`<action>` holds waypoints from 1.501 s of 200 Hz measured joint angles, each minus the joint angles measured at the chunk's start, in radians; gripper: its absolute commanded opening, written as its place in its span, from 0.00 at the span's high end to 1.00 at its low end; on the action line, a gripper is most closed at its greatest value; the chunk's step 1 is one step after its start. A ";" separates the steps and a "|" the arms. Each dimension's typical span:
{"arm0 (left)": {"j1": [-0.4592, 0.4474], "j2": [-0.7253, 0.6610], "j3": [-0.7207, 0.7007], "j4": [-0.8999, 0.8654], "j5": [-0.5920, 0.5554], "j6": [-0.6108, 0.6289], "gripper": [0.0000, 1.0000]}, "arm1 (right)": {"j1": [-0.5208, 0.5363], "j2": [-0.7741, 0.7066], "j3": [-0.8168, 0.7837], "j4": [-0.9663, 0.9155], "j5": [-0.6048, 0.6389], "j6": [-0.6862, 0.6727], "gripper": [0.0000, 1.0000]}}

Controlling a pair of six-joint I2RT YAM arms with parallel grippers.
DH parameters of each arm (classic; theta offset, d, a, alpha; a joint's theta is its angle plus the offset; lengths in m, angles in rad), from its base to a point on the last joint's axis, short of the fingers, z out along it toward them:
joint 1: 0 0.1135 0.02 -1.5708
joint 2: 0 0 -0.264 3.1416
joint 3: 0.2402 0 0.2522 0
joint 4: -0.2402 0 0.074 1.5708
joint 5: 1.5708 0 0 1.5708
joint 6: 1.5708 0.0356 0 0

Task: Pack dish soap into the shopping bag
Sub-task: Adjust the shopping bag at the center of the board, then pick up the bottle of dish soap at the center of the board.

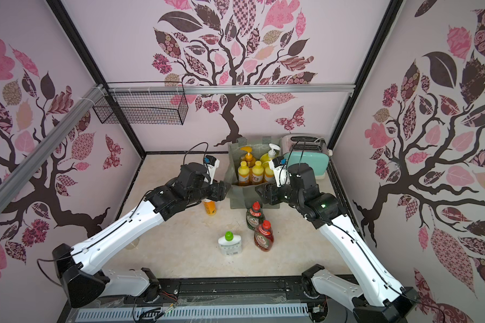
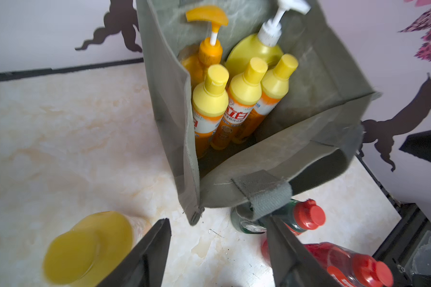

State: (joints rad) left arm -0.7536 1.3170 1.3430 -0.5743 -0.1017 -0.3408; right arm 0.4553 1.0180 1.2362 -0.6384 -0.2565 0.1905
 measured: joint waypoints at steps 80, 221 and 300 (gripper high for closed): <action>0.000 -0.496 -0.292 0.017 -0.023 -0.014 0.24 | 0.001 -0.195 -0.145 -0.166 -0.024 0.014 0.27; -0.379 -0.421 -0.386 -0.065 0.132 -0.051 0.13 | 0.001 -0.195 -0.219 -0.275 -0.054 0.037 0.26; -0.400 -0.274 -0.298 -0.125 0.076 -0.007 0.09 | 0.001 -0.218 -0.242 -0.277 -0.050 0.037 0.25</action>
State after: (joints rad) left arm -1.1538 1.0428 1.0451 -0.6994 -0.0261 -0.3481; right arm 0.4561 0.7998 0.9939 -0.9157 -0.3069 0.2276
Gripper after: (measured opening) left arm 0.912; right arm 0.746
